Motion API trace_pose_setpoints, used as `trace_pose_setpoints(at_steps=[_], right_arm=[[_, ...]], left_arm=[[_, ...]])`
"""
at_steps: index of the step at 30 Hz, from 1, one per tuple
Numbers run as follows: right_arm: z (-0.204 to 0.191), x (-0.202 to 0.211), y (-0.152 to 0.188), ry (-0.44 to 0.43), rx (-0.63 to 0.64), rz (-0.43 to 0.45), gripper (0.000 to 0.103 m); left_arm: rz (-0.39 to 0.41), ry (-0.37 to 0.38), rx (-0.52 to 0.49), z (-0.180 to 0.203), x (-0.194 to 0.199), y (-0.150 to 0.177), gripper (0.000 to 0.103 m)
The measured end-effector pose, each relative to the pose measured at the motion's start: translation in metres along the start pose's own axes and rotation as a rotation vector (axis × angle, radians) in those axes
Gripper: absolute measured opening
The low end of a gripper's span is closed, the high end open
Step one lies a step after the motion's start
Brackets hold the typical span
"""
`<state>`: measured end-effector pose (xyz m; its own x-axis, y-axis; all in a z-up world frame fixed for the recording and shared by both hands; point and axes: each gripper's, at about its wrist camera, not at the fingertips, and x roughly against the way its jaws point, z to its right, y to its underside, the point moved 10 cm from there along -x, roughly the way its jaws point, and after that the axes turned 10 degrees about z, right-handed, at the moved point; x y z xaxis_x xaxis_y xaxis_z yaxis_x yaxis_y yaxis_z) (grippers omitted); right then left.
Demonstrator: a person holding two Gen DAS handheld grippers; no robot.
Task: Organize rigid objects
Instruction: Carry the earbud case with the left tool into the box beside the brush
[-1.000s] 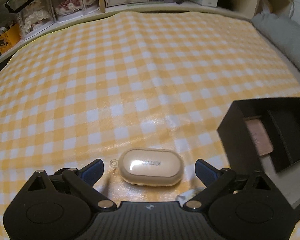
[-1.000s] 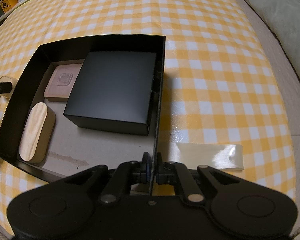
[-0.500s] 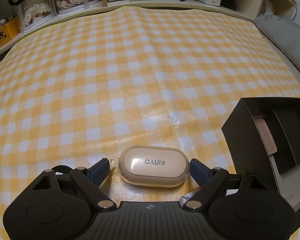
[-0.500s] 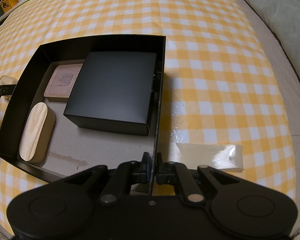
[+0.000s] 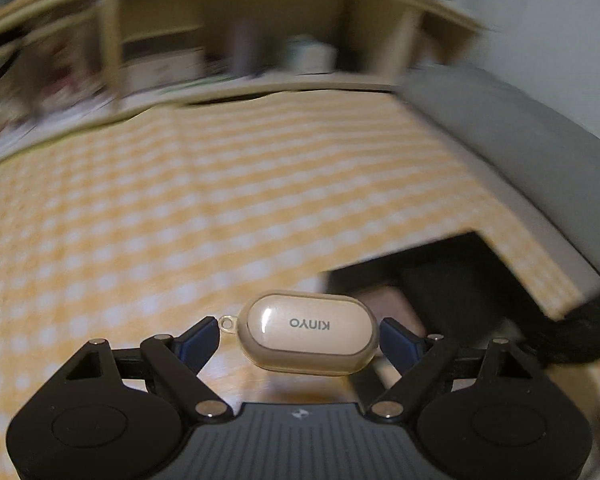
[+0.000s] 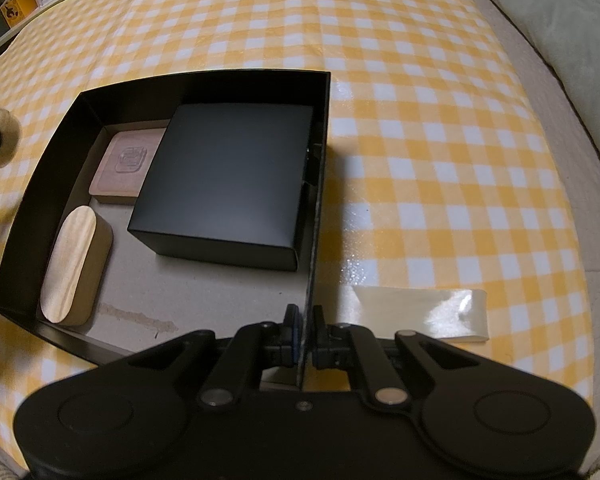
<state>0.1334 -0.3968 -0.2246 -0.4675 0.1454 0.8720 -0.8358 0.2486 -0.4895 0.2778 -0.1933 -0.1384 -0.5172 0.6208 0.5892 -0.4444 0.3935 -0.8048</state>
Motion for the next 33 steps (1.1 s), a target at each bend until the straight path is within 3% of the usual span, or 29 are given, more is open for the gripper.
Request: trace_pose_setpoints(at_steps=[11,20,33], right_arm=[[-0.001,0.000,0.000,0.001,-0.002,0.000,0.006],[-0.002,0.000,0.000,0.006,0.002,-0.001,0.006],[-0.005,-0.003,-0.001,0.008,0.006,0.000,0.006]], left_arm=[[-0.170,0.268,-0.404,0.109,-0.013,0.028,0.087],[-0.280,0.397,-0.695,0.135,-0.034,0.034,0.087],[-0.403,0.510,-0.723,0.138,-0.058,0.053,0.087]])
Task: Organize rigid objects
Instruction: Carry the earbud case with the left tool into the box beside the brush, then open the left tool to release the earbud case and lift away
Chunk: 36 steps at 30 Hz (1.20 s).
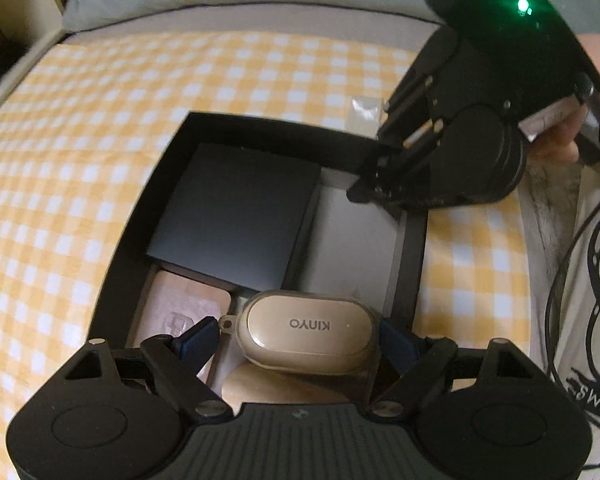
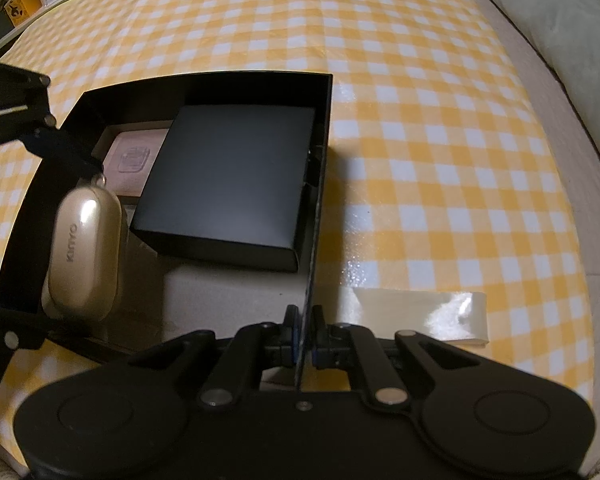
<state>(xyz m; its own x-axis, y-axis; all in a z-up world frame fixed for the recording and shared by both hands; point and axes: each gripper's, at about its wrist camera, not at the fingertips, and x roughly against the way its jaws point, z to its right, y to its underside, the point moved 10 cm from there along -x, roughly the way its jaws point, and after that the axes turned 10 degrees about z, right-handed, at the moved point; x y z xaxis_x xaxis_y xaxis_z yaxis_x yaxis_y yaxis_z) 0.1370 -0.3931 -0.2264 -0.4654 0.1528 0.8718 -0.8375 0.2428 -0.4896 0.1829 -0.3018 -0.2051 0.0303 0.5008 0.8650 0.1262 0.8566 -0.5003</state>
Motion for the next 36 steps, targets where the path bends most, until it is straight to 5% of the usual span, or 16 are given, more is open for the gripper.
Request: trace_pose_setpoints(at_steps=[6,13,36], right_arm=[[0.000,0.000,0.000,0.000,0.000,0.000,0.006],[-0.001,0.000,0.000,0.002,0.000,-0.001,0.006],[-0.001,0.000,0.001,0.002,0.000,0.000,0.006]], left_arm=[[0.002,0.026,0.000,-0.003,-0.005,0.004,0.087],[-0.006,0.032,0.160,-0.013,0.003,0.007,0.097],[0.182,-0.075,0.355,0.008,0.074,-0.011,0.103]])
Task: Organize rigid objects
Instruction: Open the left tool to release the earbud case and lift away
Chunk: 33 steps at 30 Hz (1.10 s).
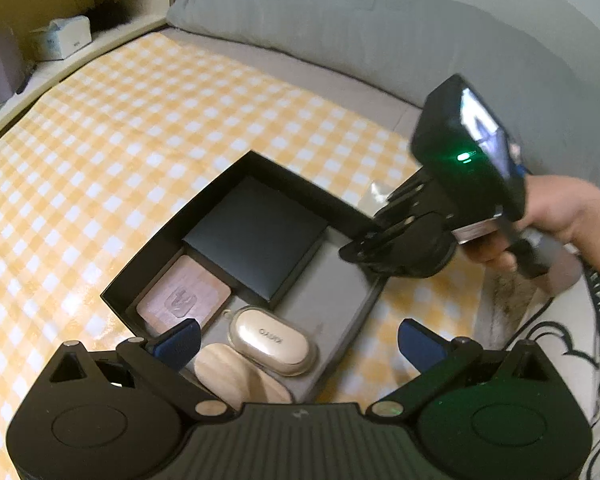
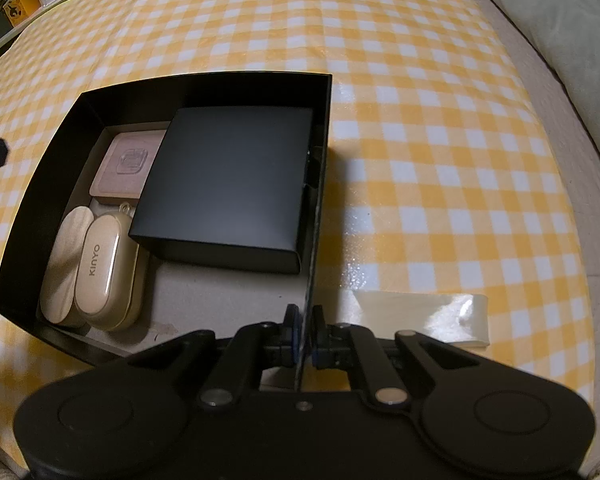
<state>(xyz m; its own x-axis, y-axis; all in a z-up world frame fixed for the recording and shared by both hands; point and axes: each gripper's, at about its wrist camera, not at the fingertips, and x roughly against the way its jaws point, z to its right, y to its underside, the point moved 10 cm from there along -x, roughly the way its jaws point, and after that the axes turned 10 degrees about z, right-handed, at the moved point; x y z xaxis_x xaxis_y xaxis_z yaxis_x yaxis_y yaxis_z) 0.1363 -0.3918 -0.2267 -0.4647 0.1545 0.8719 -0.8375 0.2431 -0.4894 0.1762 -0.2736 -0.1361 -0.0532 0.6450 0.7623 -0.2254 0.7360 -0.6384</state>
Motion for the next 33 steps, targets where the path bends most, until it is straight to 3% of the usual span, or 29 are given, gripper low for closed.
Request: trace_pose_setpoints(at_steps=[17,25,33], right_arm=[[0.000,0.000,0.000,0.001,0.000,0.000,0.006],[0.000,0.000,0.000,0.006,0.007,0.001,0.006],[0.007,-0.004,-0.002,0.023,-0.008,0.000,0.010]], left_arm=[[0.126,-0.086,0.109,0.043,0.055,0.003,0.103],[0.181,-0.193,0.277,0.025,0.076,0.018,0.103],[0.222,-0.392,0.466,-0.027,0.103,0.047,0.103]])
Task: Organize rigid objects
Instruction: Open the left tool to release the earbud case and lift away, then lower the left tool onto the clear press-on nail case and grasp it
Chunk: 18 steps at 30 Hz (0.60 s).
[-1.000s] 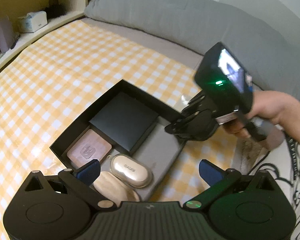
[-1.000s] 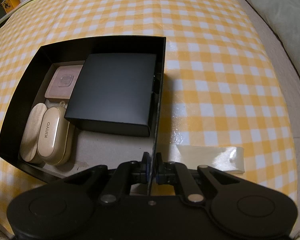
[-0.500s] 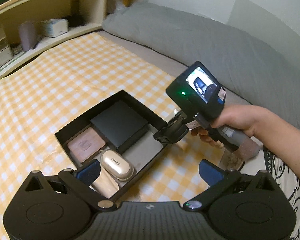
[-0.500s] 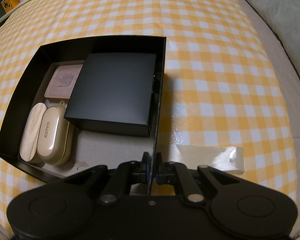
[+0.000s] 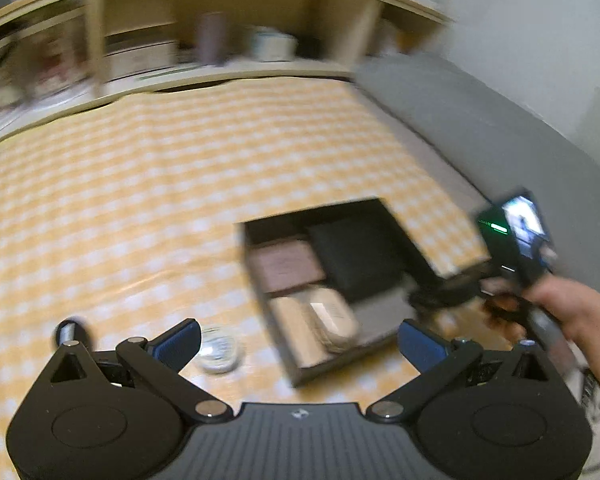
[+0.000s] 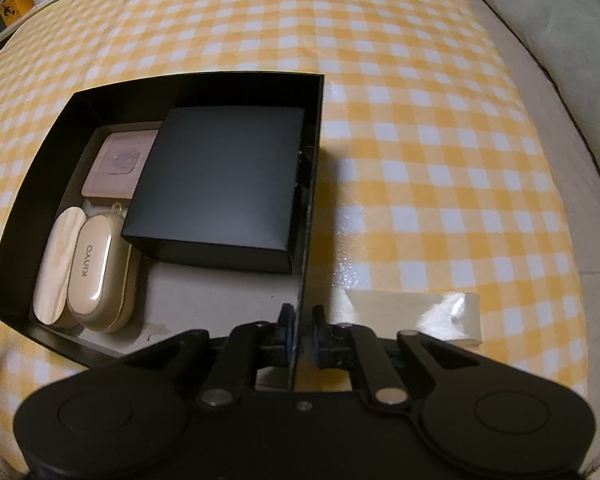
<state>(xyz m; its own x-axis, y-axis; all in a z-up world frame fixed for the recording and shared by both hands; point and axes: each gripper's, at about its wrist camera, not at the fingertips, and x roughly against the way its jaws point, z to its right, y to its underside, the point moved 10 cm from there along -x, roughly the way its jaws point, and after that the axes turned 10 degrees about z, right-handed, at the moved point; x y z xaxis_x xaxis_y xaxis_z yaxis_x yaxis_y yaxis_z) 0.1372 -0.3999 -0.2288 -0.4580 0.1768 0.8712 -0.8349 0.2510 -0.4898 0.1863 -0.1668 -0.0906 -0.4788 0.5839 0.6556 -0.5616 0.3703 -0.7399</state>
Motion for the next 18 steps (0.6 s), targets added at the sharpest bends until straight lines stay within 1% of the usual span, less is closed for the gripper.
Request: trace_pose_setpoints(at_steps=[6,11,14,16,18], right_arm=[[0.004,0.000,-0.002,0.000,-0.001,0.005,0.010],[0.012,0.000,-0.006,-0.009,-0.041,0.003,0.010],[0.016,0.001,-0.009,-0.011,-0.043,0.007,0.010],[0.019,0.002,-0.010,-0.008,-0.051,0.013,0.013],[0.022,0.006,-0.012,-0.008,-0.060,0.024,0.014]], left_arm=[[-0.028,-0.135,0.129,-0.059,0.002,0.012,0.103],[-0.063,-0.217,0.203,-0.095,0.004,0.033,0.103],[-0.097,-0.255,0.227,-0.111,0.000,0.049,0.103],[-0.132,-0.275,0.235,-0.120,-0.002,0.060,0.103],[-0.172,-0.297,0.231,-0.127,-0.004,0.070,0.103]])
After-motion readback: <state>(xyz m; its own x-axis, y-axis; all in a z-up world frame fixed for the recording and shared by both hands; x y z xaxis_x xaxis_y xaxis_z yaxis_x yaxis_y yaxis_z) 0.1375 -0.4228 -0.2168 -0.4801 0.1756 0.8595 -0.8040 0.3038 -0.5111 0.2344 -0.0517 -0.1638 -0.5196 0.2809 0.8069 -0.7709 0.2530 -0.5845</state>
